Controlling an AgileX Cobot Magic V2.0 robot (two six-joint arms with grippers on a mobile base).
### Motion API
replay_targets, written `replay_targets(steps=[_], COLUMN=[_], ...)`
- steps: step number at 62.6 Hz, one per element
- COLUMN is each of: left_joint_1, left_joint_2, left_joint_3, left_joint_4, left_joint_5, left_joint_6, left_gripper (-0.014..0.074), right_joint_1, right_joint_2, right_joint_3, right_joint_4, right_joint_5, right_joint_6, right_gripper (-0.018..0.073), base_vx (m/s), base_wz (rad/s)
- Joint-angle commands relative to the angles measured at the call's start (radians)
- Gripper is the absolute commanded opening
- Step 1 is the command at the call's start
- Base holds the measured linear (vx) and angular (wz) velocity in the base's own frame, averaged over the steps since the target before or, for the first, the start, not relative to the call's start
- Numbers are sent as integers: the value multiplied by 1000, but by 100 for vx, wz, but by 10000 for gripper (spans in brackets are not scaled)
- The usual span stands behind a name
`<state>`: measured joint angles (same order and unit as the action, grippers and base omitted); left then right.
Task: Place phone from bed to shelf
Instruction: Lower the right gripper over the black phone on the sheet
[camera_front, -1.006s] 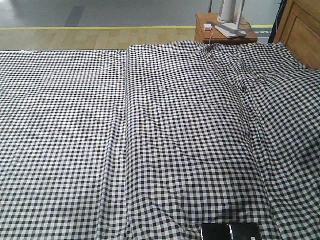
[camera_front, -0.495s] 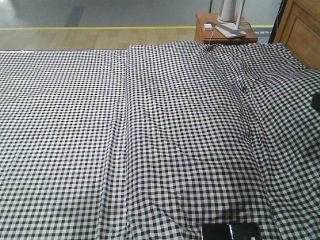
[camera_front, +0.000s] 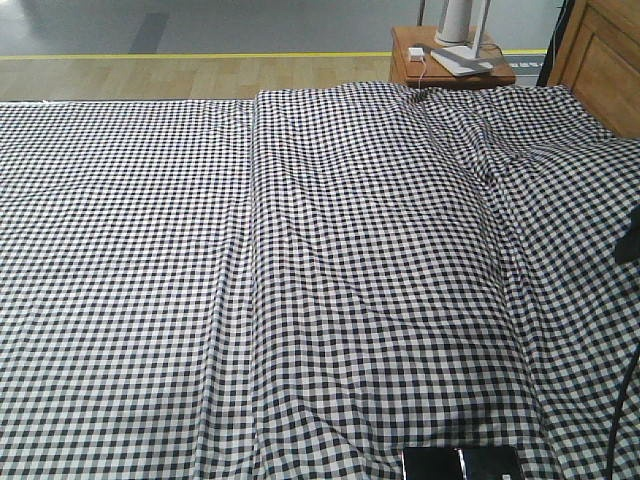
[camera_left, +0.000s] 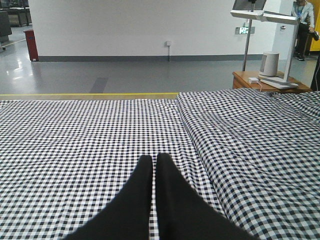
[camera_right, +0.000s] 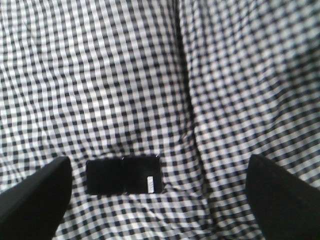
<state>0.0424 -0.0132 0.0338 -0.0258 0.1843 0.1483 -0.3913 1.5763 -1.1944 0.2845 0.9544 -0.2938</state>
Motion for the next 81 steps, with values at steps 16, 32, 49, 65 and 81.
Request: replay_targets(steps=[16, 32, 49, 65, 81], left_joint_1=[-4, -4, -4, -4, -4], left_joint_2=[-13, -13, -13, -13, -13], left_joint_3=[-21, -21, -21, -21, -21], left_joint_4=[-9, -9, -9, -9, -9], left_joint_5=[-72, -72, -72, -72, -72], left_joint_6=[-6, -6, -6, -6, -6], left_gripper=[1, 1, 1, 1, 1], right_joint_1=[-149, -149, -149, -149, -149], right_joint_2=[343, 590, 771, 875, 963], right_joint_3=[-32, -32, -32, -32, -32], right_joint_4=[412, 486, 539, 581, 587], right_joint_5=[7, 54, 79, 105, 112], right_joint_6=[-464, -655, -767, -839, -873], right_gripper=[643, 630, 597, 590, 590], base_vx=[0, 0, 0, 0, 0], base_wz=[0, 0, 0, 0, 0])
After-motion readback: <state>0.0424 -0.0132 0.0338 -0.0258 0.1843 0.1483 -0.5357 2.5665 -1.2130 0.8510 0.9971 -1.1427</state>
